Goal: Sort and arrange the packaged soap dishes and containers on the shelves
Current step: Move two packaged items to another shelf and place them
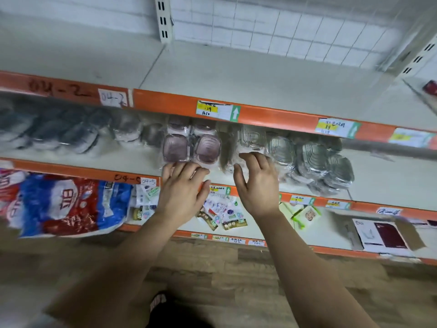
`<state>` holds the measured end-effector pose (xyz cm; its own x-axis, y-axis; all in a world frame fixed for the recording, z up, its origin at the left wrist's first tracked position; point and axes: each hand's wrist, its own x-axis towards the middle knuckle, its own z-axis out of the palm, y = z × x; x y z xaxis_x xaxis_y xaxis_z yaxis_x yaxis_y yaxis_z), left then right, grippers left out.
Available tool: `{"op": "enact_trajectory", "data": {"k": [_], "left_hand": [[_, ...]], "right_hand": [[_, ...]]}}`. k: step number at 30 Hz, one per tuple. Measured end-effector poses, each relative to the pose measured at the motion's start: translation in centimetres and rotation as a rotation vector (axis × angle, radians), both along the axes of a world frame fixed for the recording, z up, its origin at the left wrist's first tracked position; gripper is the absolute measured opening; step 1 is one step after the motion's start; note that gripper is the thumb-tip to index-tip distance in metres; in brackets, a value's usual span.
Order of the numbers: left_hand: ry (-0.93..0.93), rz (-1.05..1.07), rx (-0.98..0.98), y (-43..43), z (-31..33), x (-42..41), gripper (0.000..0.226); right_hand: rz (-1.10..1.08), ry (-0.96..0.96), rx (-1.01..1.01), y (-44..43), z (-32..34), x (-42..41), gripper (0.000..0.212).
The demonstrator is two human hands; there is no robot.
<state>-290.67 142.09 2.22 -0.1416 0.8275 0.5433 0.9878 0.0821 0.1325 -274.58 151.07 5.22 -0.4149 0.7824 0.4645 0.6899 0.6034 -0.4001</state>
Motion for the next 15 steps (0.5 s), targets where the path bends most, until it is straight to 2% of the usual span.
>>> {"op": "enact_trajectory", "data": {"k": [7, 9, 15], "left_hand": [[0.017, 0.192, 0.033, -6.4, 6.5, -5.7, 0.023], [0.021, 0.254, 0.044, -8.7, 7.6, -8.2, 0.021], [-0.006, 0.425, 0.06, -15.8, 10.8, -17.4, 0.033]], "right_hand": [[0.226, -0.017, 0.057, -4.5, 5.0, -6.5, 0.023], [0.297, -0.037, 0.09, -5.8, 6.2, -9.7, 0.021], [0.44, -0.027, 0.164, -10.9, 9.7, -20.8, 0.02]]}}
